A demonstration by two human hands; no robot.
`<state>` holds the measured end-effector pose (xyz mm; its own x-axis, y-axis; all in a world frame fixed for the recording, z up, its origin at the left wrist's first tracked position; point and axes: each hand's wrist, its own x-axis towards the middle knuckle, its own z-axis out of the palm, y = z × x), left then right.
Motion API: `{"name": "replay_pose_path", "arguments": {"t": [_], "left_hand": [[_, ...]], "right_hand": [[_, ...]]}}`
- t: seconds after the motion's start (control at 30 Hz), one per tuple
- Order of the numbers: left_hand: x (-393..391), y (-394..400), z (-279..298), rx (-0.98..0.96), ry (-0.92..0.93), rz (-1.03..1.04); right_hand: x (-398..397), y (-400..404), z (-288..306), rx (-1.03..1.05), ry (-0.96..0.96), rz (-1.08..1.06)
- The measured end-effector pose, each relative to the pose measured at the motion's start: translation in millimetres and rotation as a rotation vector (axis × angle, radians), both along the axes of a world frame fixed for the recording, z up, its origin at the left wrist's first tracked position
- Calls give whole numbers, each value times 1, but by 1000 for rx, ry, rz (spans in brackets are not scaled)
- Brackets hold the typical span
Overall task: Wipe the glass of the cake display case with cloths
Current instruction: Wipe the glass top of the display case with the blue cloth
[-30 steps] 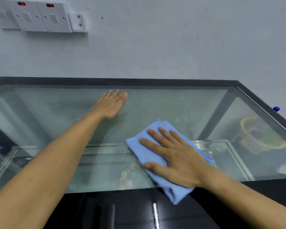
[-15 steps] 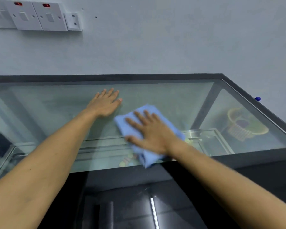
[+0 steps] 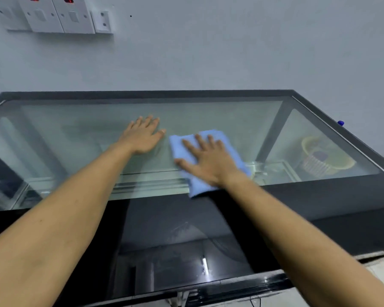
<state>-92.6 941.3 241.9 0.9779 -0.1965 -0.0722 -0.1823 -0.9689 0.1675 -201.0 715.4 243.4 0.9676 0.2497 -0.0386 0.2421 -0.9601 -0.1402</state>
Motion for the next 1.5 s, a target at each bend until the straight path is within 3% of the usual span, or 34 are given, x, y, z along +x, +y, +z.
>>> {"name": "replay_pose_path", "arguments": {"t": [0.1, 0.2, 0.37, 0.5, 0.63, 0.73, 0.8, 0.93, 1.0, 1.07, 1.2, 1.27, 1.37, 1.5], "left_hand": [[-1, 1, 0, -3, 1, 1], [-8, 3, 0, -9, -2, 9], [-27, 6, -2, -2, -12, 27], [-38, 3, -1, -15, -22, 38], [-38, 4, 1, -6, -13, 38], [-39, 6, 0, -9, -12, 33], [-39, 6, 0, -13, -16, 36], [-37, 8, -4, -17, -24, 29], [-36, 9, -5, -18, -28, 30], [-34, 9, -6, -18, -26, 22], [-20, 11, -5, -42, -8, 22], [-11, 16, -4, -49, 1, 1], [1, 26, -4, -51, -1, -36], [10, 38, -6, -50, -19, -70]], "right_hand": [[-98, 35, 1, 50, -28, 318], [-158, -37, 5, 87, 20, 427], [-86, -147, 13, -53, 16, 53], [-13, -70, 9, 19, -12, -118], [-80, 27, 2, 12, -6, 254], [-148, -25, 3, 71, -4, 436], [-155, -92, 4, 58, -12, 390], [-83, -199, 10, -79, -5, -6], [-31, -206, 9, -100, -22, -185], [11, -164, 8, -62, -26, -296], [13, -12, 1, -33, 17, -40], [-28, 14, 2, -30, -12, 162], [-92, -44, 2, 49, -22, 287], [-64, -143, 12, 2, 26, 12]]}}
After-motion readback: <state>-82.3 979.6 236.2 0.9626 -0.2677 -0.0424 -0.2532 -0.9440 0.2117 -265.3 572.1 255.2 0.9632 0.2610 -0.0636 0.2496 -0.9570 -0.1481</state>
